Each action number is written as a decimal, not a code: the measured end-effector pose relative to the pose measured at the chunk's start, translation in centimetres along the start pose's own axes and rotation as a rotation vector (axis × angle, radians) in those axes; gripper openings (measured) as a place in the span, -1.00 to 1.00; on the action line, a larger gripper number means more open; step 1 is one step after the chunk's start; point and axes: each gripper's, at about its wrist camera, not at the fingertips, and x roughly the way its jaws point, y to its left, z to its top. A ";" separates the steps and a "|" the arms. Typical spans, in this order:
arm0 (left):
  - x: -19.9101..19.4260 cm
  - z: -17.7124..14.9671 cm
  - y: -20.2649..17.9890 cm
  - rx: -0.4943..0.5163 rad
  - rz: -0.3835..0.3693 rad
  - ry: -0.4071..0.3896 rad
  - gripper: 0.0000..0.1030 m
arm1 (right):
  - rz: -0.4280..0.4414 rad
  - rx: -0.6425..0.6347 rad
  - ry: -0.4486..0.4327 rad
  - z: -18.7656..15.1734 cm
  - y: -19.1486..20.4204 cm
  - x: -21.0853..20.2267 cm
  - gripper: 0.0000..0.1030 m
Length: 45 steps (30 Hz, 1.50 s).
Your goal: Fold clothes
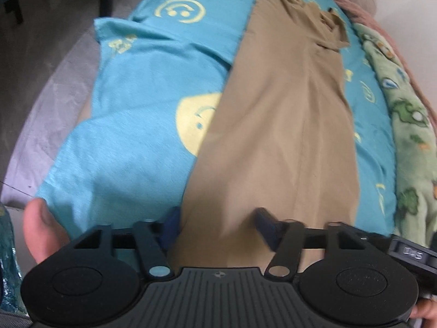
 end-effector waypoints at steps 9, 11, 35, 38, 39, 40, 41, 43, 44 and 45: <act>-0.2 -1.1 -1.9 0.103 0.060 0.078 -0.28 | -0.103 -0.208 0.079 -1.9 2.4 0.0 0.09; -0.5 -1.1 -2.8 0.135 0.085 0.070 -0.75 | -0.160 -0.315 0.115 -2.3 3.8 0.4 -0.47; -19.2 -6.8 -7.6 -0.010 -0.352 -0.282 -0.98 | 0.077 -0.263 -0.351 -4.4 6.6 -22.1 -0.80; -18.1 -9.8 -6.9 0.011 -0.312 -0.213 -0.97 | 0.075 -0.255 -0.327 -8.2 3.9 -21.9 -0.80; -17.7 -10.3 -6.8 0.011 -0.300 -0.196 -0.97 | 0.084 -0.232 -0.318 -8.8 3.1 -21.7 -0.80; -17.4 -10.8 -6.7 0.010 -0.288 -0.179 -0.97 | 0.092 -0.210 -0.310 -9.5 2.3 -21.4 -0.80; -17.0 -10.8 -6.7 0.015 -0.278 -0.176 -0.97 | 0.094 -0.195 -0.311 -9.7 2.0 -21.1 -0.80; -16.5 -9.9 -7.2 0.028 -0.257 -0.190 -0.97 | 0.098 -0.165 -0.316 -10.0 1.5 -20.6 -0.80; -16.2 -9.3 -7.6 0.033 -0.244 -0.200 -0.97 | 0.097 -0.163 -0.333 -9.4 1.5 -20.4 -0.80; -15.9 -8.6 -8.0 0.038 -0.231 -0.211 -0.97 | 0.093 -0.171 -0.355 -8.7 1.8 -20.2 -0.80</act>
